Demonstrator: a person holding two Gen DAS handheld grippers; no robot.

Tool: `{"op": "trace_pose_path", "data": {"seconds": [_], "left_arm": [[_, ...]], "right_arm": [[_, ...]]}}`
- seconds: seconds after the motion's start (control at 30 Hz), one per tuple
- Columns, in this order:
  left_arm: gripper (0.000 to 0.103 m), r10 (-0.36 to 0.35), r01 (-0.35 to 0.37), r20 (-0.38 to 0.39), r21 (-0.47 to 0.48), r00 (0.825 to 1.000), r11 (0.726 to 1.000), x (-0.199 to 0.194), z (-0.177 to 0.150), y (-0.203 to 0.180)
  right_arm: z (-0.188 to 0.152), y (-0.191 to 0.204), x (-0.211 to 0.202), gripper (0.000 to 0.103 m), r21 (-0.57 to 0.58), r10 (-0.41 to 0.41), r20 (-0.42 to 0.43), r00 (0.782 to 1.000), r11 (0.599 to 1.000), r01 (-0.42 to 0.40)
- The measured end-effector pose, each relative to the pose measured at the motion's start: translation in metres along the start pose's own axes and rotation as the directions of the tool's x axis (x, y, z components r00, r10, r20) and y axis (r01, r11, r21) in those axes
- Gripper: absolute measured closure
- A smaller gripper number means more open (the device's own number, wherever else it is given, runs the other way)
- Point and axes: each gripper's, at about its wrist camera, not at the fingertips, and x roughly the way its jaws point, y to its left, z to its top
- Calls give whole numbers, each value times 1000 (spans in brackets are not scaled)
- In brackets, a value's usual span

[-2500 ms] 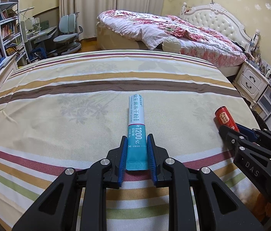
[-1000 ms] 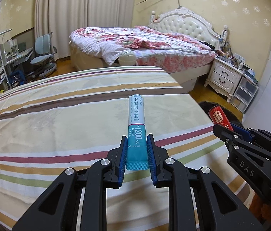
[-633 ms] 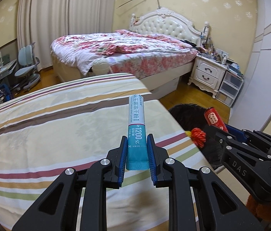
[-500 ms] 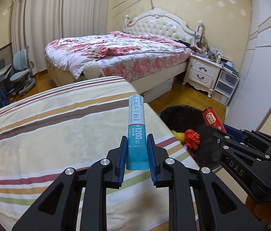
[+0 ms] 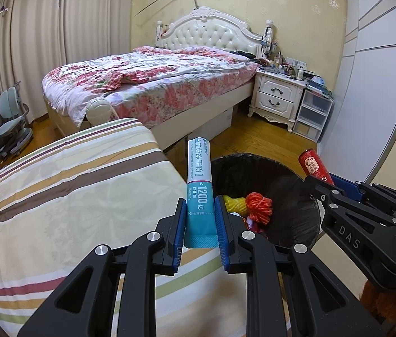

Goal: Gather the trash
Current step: 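Carry the teal tube and red bottle over the black bin and open both tools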

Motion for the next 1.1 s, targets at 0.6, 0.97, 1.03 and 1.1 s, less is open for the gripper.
{"op": "trace_pose_path", "data": {"seconds": [0.6, 0.97, 1.03, 1.1], "left_arm": [[81, 24, -23, -37, 36, 999, 999, 53, 17, -24], [81, 34, -30, -68, 55, 997, 998, 71, 21, -33], [81, 35, -31, -71, 58, 997, 998, 73, 22, -35], [81, 37, -32, -71, 62, 997, 998, 75, 23, -36]], "right_arm": [[8, -21, 40, 80, 33, -19, -29, 999, 999, 20], [13, -35, 56, 80, 53, -16, -48, 999, 998, 18], [13, -37, 57, 80, 59, -14, -49, 999, 998, 17], [14, -40, 59, 80, 63, -13, -50, 999, 998, 16]]}}
